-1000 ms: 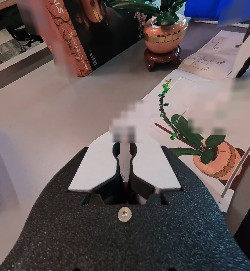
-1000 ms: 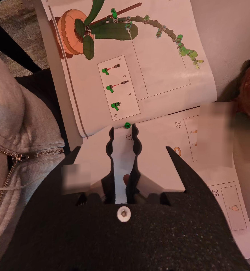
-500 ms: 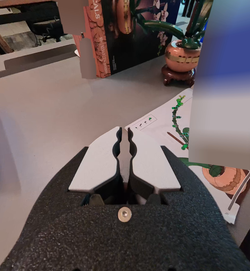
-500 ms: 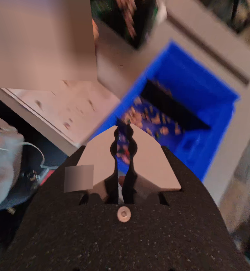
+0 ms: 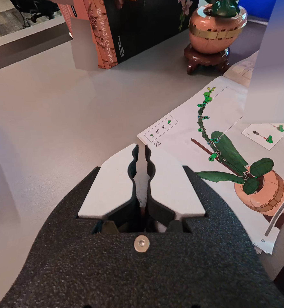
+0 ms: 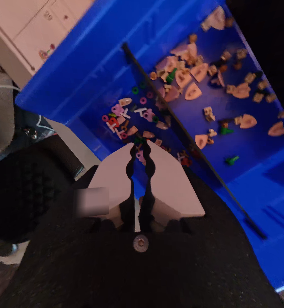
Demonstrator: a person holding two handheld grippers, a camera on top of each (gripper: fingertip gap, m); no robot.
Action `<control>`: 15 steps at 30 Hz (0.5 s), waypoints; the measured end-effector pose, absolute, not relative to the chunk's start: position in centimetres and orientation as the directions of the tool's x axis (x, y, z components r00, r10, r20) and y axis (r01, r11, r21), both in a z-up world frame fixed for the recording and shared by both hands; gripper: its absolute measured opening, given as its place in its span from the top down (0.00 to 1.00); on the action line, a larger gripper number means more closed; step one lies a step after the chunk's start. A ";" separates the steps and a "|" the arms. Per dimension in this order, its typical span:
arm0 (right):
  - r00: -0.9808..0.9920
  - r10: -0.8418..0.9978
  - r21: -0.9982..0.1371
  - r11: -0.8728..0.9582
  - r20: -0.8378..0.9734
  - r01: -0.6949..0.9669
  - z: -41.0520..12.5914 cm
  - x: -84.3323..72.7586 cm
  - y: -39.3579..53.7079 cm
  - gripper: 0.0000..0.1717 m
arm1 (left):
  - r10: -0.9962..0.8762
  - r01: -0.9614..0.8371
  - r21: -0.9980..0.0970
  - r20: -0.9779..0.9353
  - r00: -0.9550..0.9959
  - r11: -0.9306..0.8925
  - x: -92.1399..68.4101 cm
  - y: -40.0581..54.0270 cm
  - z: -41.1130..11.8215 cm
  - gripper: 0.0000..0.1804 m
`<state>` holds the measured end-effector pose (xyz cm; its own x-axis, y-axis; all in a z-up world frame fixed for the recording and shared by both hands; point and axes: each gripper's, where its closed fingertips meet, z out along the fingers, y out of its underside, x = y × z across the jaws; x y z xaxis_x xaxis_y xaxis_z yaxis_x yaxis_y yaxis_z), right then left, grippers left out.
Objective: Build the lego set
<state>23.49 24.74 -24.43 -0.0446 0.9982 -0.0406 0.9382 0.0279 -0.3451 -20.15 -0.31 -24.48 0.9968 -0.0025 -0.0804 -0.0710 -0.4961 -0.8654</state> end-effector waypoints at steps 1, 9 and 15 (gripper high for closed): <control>-0.098 0.995 -0.336 0.086 -0.017 0.938 -24.7 23.3 24.7 0.97 | -0.005 -0.074 -0.861 -0.082 0.997 -0.503 -20.1 -0.3 -24.6 0.96; -0.276 0.961 -0.242 0.266 -0.006 0.933 -26.3 23.1 25.4 0.98 | -0.006 -0.087 -0.842 -0.099 0.995 -0.533 -20.1 -0.2 -25.1 0.96; -0.341 0.940 -0.246 0.330 -0.001 0.911 -26.4 22.9 25.1 1.00 | 0.003 -0.071 -0.842 -0.085 0.996 -0.535 -20.2 -0.2 -25.1 0.96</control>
<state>22.87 25.12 -26.44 -0.3410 0.9401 -0.0009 0.9113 0.3303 -0.2456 -20.24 -0.18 -25.08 0.9964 0.0026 -0.0853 -0.0707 -0.5349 -0.8419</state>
